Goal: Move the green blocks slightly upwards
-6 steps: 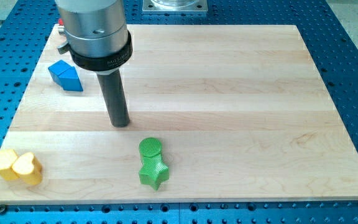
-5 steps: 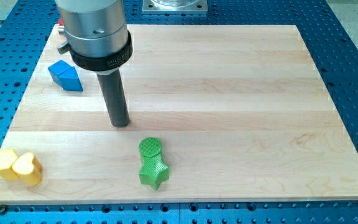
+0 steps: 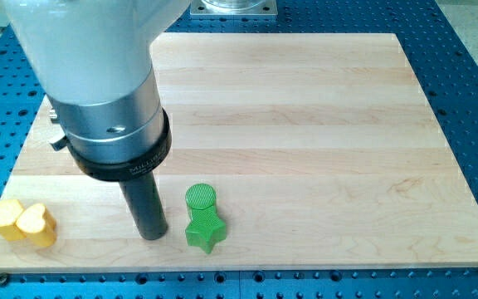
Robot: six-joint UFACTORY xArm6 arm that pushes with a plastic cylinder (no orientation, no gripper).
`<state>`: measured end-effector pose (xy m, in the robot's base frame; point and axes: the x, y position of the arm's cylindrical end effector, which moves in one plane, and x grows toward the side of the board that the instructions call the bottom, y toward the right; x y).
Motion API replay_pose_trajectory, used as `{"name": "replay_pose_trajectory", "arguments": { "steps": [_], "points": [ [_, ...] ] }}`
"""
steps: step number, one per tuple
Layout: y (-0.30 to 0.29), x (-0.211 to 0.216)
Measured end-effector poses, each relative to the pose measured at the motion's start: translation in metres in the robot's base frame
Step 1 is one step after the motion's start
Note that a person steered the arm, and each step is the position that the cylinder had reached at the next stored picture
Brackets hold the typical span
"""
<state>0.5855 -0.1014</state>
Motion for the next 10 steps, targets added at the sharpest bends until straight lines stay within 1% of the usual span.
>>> {"name": "replay_pose_trajectory", "arguments": {
  "steps": [2, 7, 8, 9, 10],
  "points": [
    [0.006, 0.032],
    [0.066, 0.031],
    [0.066, 0.02],
    [0.063, 0.018],
    [0.027, 0.032]
  ]
}}
